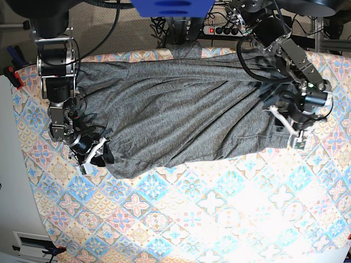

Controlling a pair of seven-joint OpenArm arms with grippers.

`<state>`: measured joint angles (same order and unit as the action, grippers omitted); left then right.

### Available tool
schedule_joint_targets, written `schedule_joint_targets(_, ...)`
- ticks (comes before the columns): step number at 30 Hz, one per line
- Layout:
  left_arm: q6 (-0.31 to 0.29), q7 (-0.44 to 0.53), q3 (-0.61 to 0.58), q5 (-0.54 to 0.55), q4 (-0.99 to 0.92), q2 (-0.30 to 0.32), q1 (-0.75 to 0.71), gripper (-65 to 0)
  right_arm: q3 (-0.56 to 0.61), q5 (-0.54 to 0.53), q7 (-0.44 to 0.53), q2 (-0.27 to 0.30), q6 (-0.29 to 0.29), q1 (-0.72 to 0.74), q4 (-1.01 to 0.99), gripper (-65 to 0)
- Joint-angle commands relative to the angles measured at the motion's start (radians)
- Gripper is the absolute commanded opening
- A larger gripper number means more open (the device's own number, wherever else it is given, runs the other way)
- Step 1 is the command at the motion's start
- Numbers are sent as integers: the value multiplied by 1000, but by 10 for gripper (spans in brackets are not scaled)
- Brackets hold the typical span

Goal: Layout the t-shirt on the table in an organized manner, then fold the t-shirt properly
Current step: 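Move both grippers to the shirt's hem side and grasp the fabric, then fold the grasped hem side over toward the collar with both grippers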

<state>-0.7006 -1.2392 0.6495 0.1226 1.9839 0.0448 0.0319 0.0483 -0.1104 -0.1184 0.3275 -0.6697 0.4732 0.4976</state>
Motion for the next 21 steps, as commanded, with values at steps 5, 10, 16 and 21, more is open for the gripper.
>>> schedule_joint_targets(5,2,17,-35,-22,12,10,38,-392,84,94,-205,-9,-28,-24,56,-446)
schedule_joint_targets(10,2,16,-27,-108,-108,13,150,-391,97,94,-290,-8,-28,-98,177,-541)
schedule_joint_targets(16,2,8,-32,-171,-321,82,282,-331,95,94,-372,-8,-28,-152,304,-616)
schedule_joint_targets(21,2,19,-35,-163,-510,181,319,-222,95,94,-413,-6,-28,-153,329,-616)
